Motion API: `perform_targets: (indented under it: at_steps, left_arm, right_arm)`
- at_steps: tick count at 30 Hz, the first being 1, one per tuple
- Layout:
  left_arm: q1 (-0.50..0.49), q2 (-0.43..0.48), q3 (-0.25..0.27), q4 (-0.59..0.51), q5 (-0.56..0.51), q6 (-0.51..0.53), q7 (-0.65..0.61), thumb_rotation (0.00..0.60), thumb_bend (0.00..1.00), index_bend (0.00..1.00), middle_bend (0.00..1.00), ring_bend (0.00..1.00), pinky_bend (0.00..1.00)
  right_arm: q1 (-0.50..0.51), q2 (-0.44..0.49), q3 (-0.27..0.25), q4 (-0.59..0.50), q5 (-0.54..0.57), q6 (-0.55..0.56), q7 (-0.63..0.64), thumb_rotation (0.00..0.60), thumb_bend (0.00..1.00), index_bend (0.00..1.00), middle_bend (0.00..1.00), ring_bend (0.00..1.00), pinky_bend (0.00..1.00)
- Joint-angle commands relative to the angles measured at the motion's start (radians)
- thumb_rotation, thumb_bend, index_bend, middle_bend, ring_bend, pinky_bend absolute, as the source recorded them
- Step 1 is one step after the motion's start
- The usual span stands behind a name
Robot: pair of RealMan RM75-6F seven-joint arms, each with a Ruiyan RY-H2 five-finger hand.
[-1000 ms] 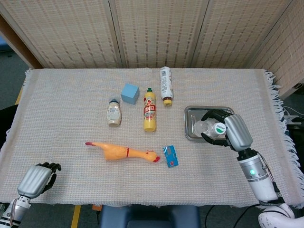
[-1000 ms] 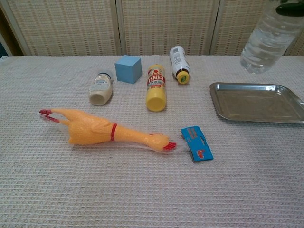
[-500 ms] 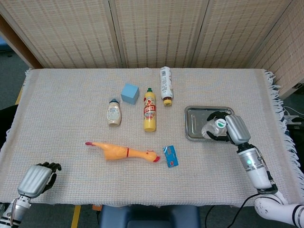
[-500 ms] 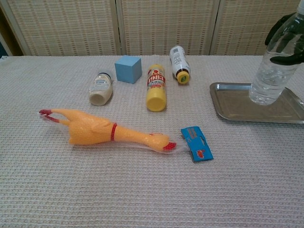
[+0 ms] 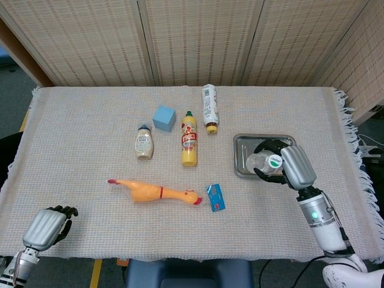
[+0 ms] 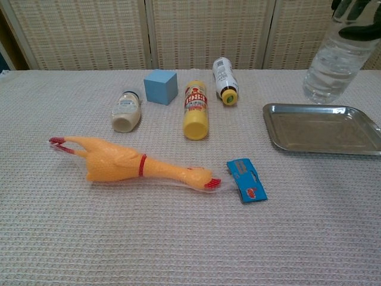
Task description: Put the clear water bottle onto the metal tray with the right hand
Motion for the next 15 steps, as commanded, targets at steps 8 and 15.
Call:
perform_targets:
  at_steps: [8,15]
  left_arm:
    - [-0.003,-0.002,-0.002,0.0,-0.011,-0.01,0.005,0.6,0.61,0.41,0.48,0.45,0.61]
    - [-0.002,-0.005,-0.001,0.0,-0.009,-0.01,0.011,0.6,0.61,0.41,0.48,0.45,0.61]
  right_arm:
    - [0.052,-0.112,-0.034,0.347,0.025,-0.191,0.297,0.6,0.06,0.84,0.61,0.46,0.57]
    - [0.064,-0.195,-0.029,0.515,-0.004,-0.159,0.349,0.6,0.06,0.84,0.61,0.46,0.57]
